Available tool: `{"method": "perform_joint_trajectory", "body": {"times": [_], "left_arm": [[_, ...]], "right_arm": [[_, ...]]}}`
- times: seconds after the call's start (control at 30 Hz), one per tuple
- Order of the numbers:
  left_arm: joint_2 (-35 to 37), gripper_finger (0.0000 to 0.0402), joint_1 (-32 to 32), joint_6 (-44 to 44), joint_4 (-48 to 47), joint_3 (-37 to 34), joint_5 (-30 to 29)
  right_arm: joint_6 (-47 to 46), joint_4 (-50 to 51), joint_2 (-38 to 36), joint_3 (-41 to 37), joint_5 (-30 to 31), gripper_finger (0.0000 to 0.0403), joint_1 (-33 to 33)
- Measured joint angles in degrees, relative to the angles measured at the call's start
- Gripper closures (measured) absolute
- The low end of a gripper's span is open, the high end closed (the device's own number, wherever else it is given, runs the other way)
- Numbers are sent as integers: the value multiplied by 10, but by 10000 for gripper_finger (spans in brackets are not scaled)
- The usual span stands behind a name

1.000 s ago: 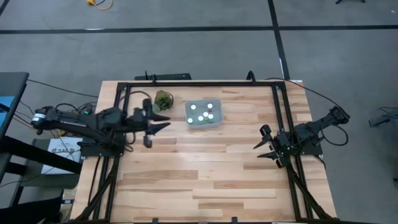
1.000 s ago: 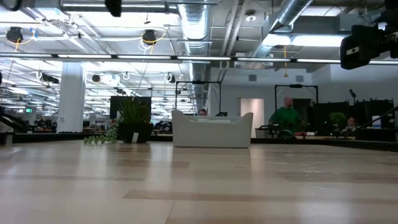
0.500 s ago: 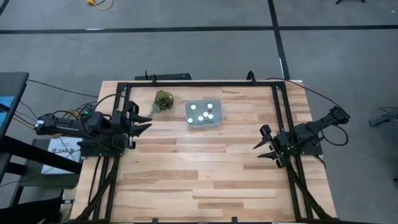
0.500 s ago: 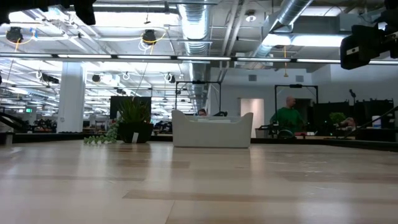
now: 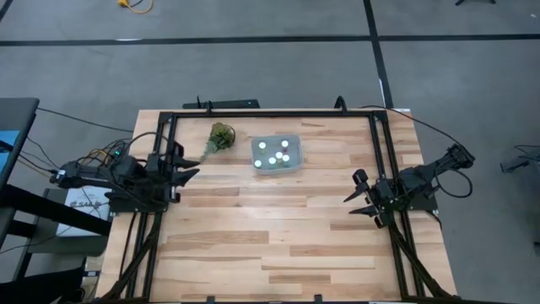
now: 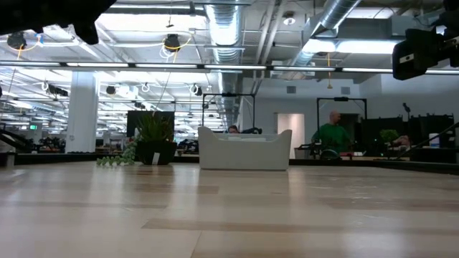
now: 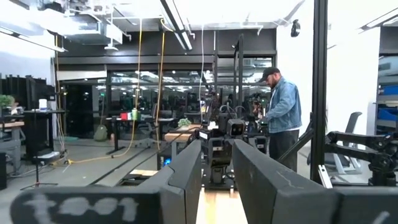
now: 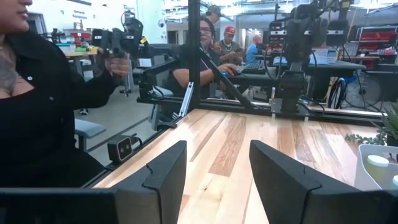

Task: Pick and place pill bottles into a basket
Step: Return to Home Position

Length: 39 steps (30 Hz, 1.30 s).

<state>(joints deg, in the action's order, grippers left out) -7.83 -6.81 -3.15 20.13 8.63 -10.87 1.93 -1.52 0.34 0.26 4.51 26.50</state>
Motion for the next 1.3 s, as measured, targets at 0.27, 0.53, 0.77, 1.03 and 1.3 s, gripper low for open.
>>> {"method": "perform_joint_trajectory", "body": {"times": [0.27,0.53,0.77,1.03,1.3], "left_arm": [[74,322,0,0,-65,-7,1],[76,322,0,-8,-85,-7,2],[76,322,0,-1,-117,-7,3],[76,322,0,16,-175,-7,0],[76,322,0,34,-260,-7,0]], "right_arm": [[0,0,0,0,0,235,0],[0,0,0,0,0,235,0],[0,0,0,0,0,235,0],[0,0,0,0,0,235,0],[0,0,0,0,0,235,0]]}}
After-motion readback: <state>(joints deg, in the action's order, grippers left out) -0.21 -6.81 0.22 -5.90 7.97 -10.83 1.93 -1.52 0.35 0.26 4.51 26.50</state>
